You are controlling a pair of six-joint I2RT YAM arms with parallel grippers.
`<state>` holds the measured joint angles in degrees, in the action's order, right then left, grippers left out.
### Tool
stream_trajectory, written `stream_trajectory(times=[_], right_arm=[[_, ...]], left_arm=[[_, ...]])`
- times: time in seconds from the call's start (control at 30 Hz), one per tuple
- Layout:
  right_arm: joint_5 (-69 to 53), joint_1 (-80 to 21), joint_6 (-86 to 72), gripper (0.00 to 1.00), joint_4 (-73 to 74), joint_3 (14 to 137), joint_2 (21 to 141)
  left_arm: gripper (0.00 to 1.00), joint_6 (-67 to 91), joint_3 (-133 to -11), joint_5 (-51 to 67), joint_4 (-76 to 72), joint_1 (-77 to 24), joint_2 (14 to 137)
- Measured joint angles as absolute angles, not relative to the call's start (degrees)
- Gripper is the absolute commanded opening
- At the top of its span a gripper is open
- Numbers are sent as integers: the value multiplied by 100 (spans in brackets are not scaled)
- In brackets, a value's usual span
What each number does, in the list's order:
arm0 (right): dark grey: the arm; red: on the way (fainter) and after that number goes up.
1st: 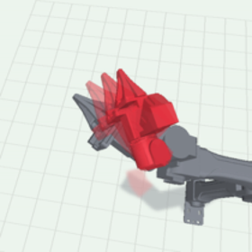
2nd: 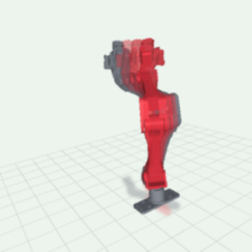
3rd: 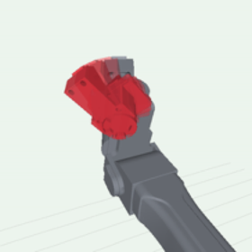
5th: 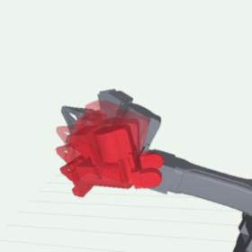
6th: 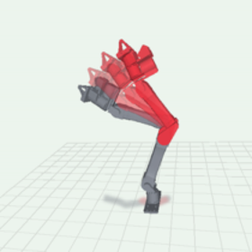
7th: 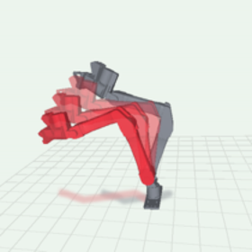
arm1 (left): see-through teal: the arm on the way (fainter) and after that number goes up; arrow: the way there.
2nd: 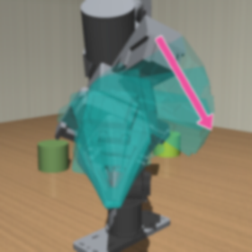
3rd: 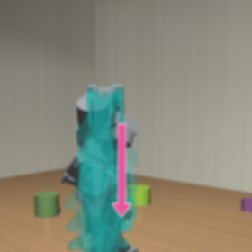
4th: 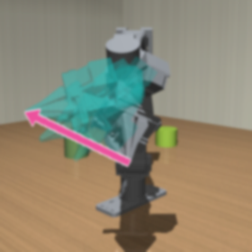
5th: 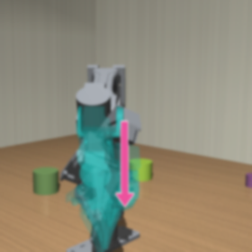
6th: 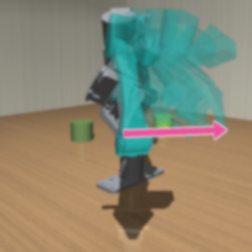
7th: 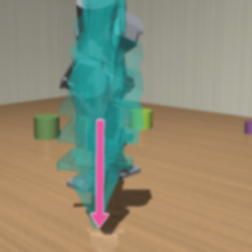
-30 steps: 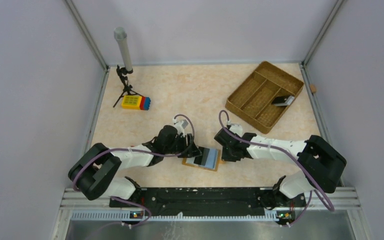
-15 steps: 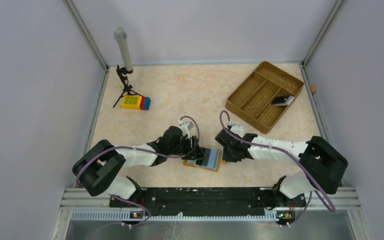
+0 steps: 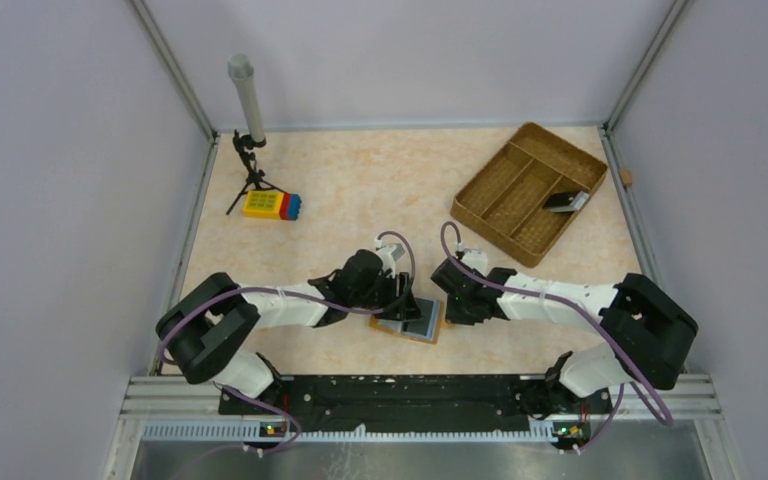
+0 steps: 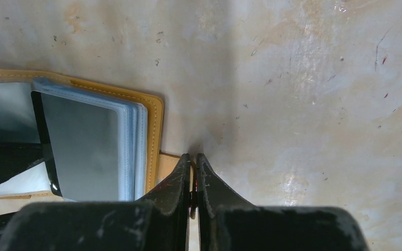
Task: Put the credit cards into the card holder
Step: Insert the credit card into the card holder.
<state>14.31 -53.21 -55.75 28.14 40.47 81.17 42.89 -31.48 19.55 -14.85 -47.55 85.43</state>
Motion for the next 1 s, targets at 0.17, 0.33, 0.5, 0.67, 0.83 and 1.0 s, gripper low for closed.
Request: stream_trajectory(times=[0.17,0.33,0.5,0.67,0.83,1.0], right_arm=[[1437,-5321,-5572,0,2810,4012,8084],[1457,-5321,-5572,0,2840,4012,8073],[1466,-5321,-5577,0,2864,4012,8062],[1503,-5321,-5572,6,3085,4010,7957],[1511,-5321,-5551,31,3306,4010,7636],[1487,-5321,-5513,41,3393,4016,7116]], left_arm=[[57,4289,-3347,1820,-1321,-4919,8643],[59,4248,-3535,1671,-1144,-5100,8680],[71,4187,-3573,1538,-965,-5148,8608],[85,4042,-3577,1179,-342,-5164,7876],[93,3828,-3688,484,515,-5107,6943],[96,3723,-3638,257,825,-4834,6694]])
